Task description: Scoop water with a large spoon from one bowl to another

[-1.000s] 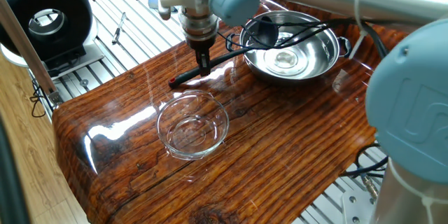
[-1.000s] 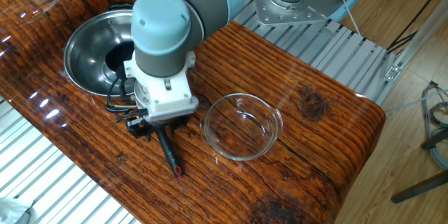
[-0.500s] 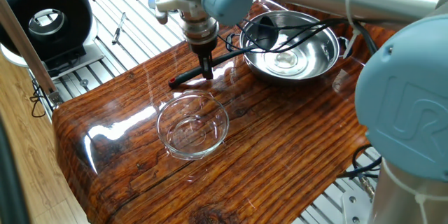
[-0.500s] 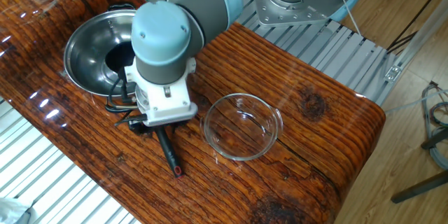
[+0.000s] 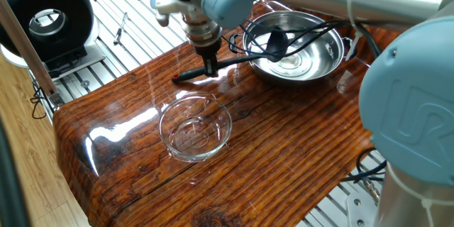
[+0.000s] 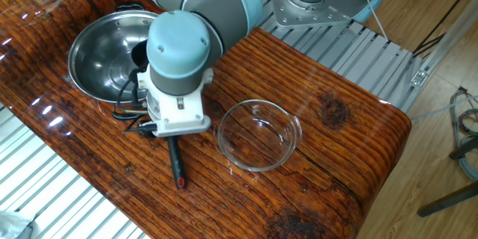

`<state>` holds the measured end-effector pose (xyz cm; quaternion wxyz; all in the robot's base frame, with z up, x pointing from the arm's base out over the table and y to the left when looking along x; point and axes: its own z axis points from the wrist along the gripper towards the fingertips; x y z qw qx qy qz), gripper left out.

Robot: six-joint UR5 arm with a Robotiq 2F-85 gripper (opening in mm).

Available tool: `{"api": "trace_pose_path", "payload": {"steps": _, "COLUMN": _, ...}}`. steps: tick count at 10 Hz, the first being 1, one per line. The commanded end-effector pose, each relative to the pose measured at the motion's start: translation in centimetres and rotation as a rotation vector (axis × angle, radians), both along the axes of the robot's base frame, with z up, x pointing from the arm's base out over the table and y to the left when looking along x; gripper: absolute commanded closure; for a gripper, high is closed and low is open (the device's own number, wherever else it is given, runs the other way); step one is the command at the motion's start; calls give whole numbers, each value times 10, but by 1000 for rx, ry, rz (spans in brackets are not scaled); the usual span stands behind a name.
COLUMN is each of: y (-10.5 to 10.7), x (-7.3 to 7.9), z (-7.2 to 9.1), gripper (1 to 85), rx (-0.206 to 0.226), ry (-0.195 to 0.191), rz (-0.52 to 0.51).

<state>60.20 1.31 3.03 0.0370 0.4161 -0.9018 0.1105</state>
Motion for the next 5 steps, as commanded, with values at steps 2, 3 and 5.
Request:
{"api": "trace_pose_path", "payload": {"steps": 2, "y": 0, "x": -6, "z": 18, "gripper": 847, "rx": -13, "ry": -17, "rz": -67}}
{"api": "trace_pose_path", "payload": {"steps": 3, "y": 6, "x": -5, "z": 27, "gripper": 847, "rx": 5, "ry": -22, "rz": -66}}
{"api": "trace_pose_path", "payload": {"steps": 5, "y": 17, "x": 3, "z": 47, "gripper": 847, "rx": 78, "ry": -52, "rz": -46}}
